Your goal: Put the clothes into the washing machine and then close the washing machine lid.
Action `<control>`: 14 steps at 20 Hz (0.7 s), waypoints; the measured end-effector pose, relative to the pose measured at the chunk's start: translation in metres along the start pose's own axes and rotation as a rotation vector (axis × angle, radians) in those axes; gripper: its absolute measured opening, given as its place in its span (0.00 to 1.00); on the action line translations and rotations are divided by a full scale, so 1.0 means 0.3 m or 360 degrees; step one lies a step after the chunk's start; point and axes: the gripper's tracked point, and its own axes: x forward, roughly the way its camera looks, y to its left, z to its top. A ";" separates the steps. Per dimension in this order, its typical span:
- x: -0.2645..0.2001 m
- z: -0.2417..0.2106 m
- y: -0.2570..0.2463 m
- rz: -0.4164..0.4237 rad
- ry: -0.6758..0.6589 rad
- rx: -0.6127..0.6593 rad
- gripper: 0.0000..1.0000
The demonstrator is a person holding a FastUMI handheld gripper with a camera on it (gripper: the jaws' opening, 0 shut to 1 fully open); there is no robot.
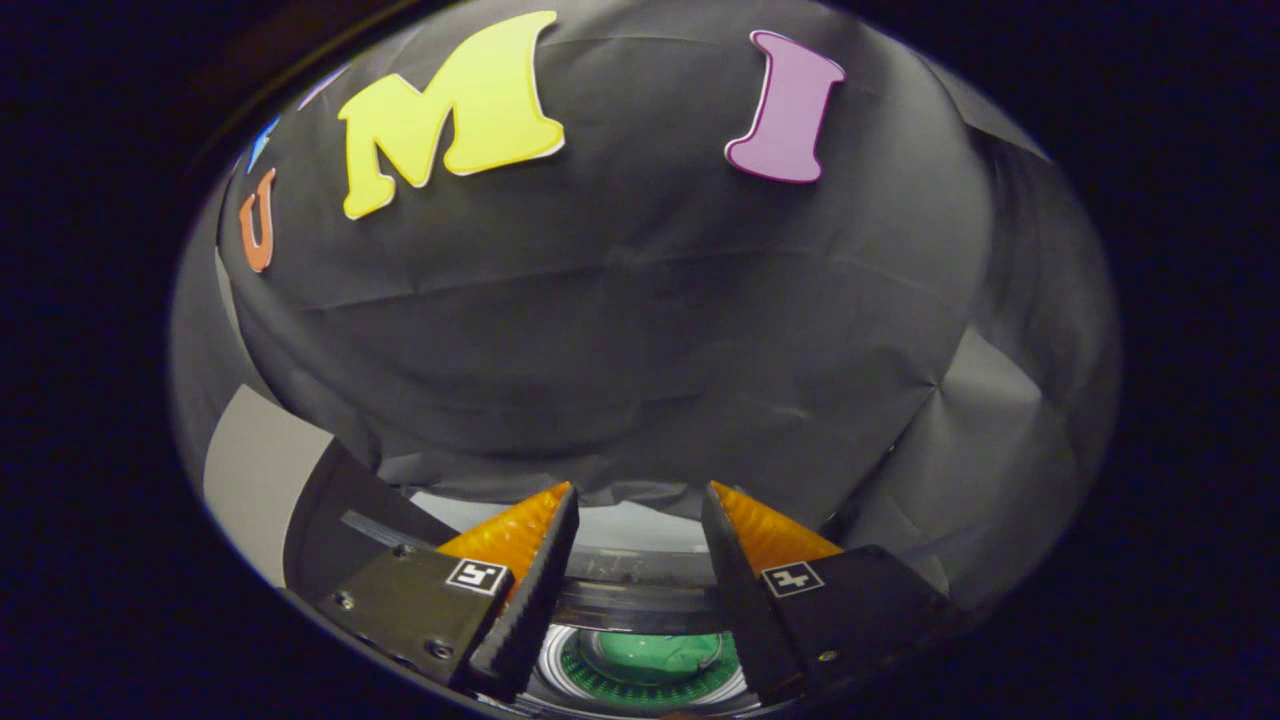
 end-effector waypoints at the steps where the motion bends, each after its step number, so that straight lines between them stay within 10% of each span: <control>1: -0.003 0.003 0.003 0.0007 -0.0031 0.0019 0.78; 14: -0.104 -0.063 0.007 0.0013 -0.0302 -0.0016 0.79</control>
